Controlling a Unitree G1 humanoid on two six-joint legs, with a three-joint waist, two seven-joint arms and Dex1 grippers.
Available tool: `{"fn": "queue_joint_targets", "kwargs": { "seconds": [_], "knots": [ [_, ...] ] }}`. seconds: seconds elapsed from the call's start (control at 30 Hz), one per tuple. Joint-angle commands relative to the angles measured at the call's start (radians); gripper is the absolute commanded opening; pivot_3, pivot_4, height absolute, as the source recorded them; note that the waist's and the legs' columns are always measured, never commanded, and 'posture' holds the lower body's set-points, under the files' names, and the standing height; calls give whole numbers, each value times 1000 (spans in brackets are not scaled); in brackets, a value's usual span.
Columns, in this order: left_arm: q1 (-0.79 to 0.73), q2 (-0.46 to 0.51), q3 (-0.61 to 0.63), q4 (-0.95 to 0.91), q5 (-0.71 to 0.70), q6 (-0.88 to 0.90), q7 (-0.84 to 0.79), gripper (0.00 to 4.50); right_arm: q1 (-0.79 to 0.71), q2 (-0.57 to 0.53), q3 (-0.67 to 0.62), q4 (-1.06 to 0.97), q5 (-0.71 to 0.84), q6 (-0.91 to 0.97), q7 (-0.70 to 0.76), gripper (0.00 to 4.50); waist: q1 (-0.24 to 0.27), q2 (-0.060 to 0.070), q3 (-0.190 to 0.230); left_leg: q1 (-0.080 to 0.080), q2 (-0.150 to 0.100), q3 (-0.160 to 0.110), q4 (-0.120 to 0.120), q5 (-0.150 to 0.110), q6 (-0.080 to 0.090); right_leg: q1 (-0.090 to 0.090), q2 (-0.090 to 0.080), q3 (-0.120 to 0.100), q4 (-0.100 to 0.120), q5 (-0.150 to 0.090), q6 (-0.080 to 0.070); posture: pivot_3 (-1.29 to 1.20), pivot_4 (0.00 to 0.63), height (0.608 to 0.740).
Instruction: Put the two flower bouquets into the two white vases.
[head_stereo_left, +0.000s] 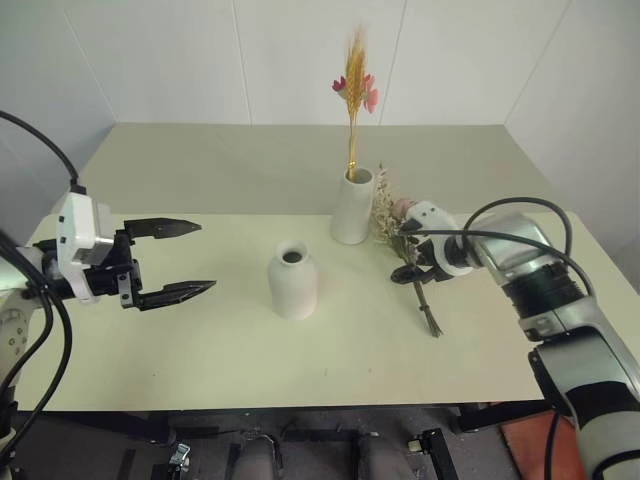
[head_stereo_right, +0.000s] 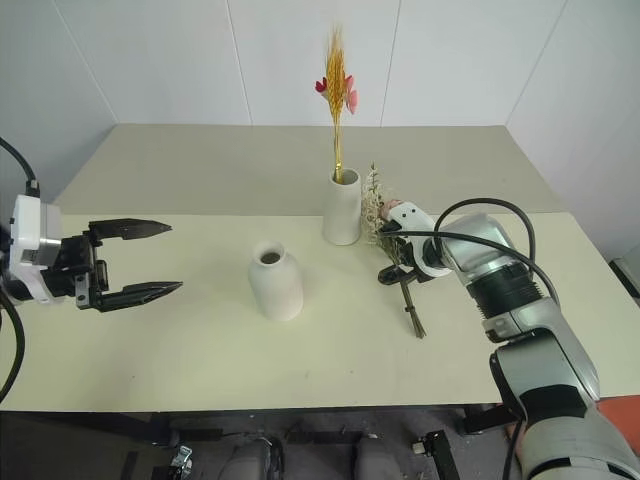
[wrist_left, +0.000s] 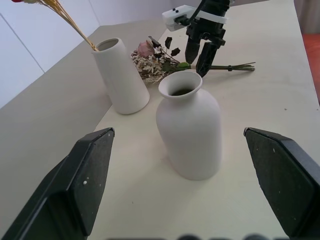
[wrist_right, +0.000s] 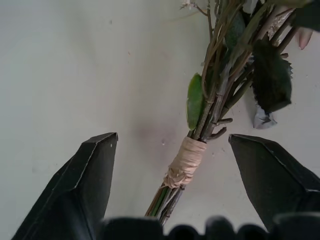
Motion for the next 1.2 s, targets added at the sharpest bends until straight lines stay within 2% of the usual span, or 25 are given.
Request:
{"fn": "queue_joint_targets", "kwargs": {
  "seconds": [0.03,0.27,0.3,0.5,0.53,0.6,0.67,0.77,0.83,0.87,0.93,1.03,1.2],
  "knots": [
    [20,7,48,-31,-10,-5,17,4500,-45,10,-2,48,-30,-9,-10,2833,1,0,0,0,0,0,0,0,0,0,0,0,0,0,0,0,150,740],
    [55,5,67,-57,-16,-4,39,4500,-74,38,-6,110,-59,9,-29,307,1,0,0,0,0,0,0,0,0,0,0,0,0,0,0,0,150,740],
    [57,5,69,-58,-16,-4,41,4500,-78,45,-12,130,-67,20,-48,169,1,0,0,0,0,0,0,0,0,0,0,0,0,0,0,0,150,740],
    [75,21,88,-55,-13,-1,36,4500,-77,66,-135,233,-113,-23,-229,168,1,0,0,0,0,0,0,0,0,0,0,0,0,0,0,0,150,740],
    [73,24,89,-53,-15,1,35,4500,-61,69,-186,237,-131,-75,-321,168,2,0,0,0,0,0,0,0,0,0,0,0,0,0,0,0,150,740],
    [59,33,86,-51,-19,10,36,4500,5,54,-239,178,-175,-204,-451,168,8,0,0,0,0,0,0,0,0,0,0,0,0,0,0,0,150,740],
    [42,42,82,-46,-22,15,33,4500,67,54,-319,97,-171,-301,-522,168,16,-1,0,-1,0,0,0,0,0,0,0,-1,-1,0,0,0,150,740],
    [16,59,72,-32,-23,19,23,4500,183,68,-395,-26,-222,-603,-704,168,15,-1,0,-1,0,0,0,0,0,0,0,0,-1,0,0,0,150,740],
    [1,66,69,-19,-22,21,12,4500,195,127,-531,-104,-133,-589,-750,168,11,-1,0,-1,0,0,0,0,0,-1,0,0,0,0,0,0,150,740],
    [-8,70,68,-11,-24,21,5,4500,200,162,-605,-155,-70,-573,-751,168,5,-1,0,-1,0,0,0,0,0,-1,0,0,0,0,0,0,150,740],
    [-25,76,66,4,-24,23,-7,4500,250,186,-654,-257,-29,-646,-729,168,-1,-1,0,0,2,0,0,0,0,-1,2,1,0,0,0,0,150,740],
    [-49,83,61,23,-23,26,-25,4500,328,249,-778,-445,193,-752,-581,168,1,-1,0,-1,3,-2,-1,0,0,0,4,1,-1,0,0,0,150,740],
    [-59,95,69,20,-62,51,-69,4500,372,259,-815,-613,410,-750,-439,168,1,0,0,0,4,-2,0,0,0,0,5,1,0,1,0,0,150,740]
  ]
}}
